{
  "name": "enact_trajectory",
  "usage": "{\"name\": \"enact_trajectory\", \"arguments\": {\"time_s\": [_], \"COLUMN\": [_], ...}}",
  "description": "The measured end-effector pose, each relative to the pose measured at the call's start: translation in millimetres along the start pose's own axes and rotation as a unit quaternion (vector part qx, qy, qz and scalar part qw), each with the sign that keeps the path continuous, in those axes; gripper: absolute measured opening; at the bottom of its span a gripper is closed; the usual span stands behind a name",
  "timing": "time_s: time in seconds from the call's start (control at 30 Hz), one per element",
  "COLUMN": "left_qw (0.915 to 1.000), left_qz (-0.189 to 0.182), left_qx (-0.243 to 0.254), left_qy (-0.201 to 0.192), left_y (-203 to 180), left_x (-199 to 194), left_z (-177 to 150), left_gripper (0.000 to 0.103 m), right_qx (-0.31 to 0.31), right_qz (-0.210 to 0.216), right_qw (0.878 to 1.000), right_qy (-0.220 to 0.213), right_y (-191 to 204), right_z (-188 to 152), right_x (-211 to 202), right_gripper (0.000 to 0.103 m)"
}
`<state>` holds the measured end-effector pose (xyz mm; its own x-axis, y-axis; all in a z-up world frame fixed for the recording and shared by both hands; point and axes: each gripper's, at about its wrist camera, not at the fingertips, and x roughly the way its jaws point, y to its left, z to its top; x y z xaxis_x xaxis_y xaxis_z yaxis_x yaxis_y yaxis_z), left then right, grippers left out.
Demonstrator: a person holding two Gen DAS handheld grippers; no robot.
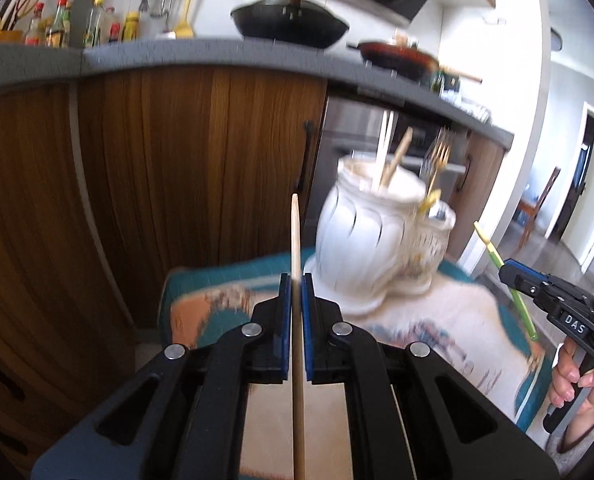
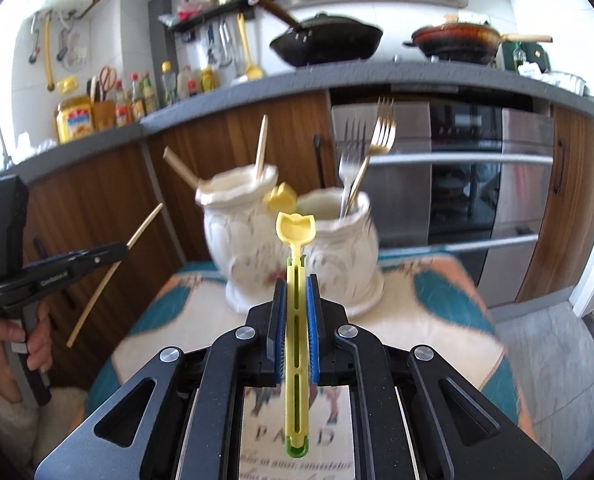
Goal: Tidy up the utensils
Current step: 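Lift the chopstick and yellow-green utensil and lower them into the holder pots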
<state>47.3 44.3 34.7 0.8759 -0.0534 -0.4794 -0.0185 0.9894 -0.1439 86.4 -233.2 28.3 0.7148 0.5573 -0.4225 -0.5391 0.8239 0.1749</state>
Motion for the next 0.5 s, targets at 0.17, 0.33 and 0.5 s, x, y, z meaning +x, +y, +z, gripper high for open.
{"name": "enact_trajectory", "arguments": {"time_s": [0.17,0.33,0.5], "left_qw": [0.9967,0.987,0.9768], "left_qz": [-0.037,-0.097,-0.143], "left_qx": [-0.021,-0.055,-0.078], "left_qy": [-0.069,-0.116,-0.138], "left_y": [-1.4,-2.7,-7.0], "left_x": [-4.2,14.1,48.0], "left_z": [39.4,81.1,112.0], "left_gripper": [0.005,0.005,0.005], "right_qx": [0.034,0.066,0.083], "right_qz": [0.02,0.042,0.051], "right_qw": [0.997,0.989,0.983], "right_qy": [-0.063,-0.124,-0.153], "right_y": [-12.6,-24.0,-37.8], "right_z": [39.3,73.5,91.9], "right_x": [5.6,27.4,54.0], "right_gripper": [0.011,0.011,0.011]}}
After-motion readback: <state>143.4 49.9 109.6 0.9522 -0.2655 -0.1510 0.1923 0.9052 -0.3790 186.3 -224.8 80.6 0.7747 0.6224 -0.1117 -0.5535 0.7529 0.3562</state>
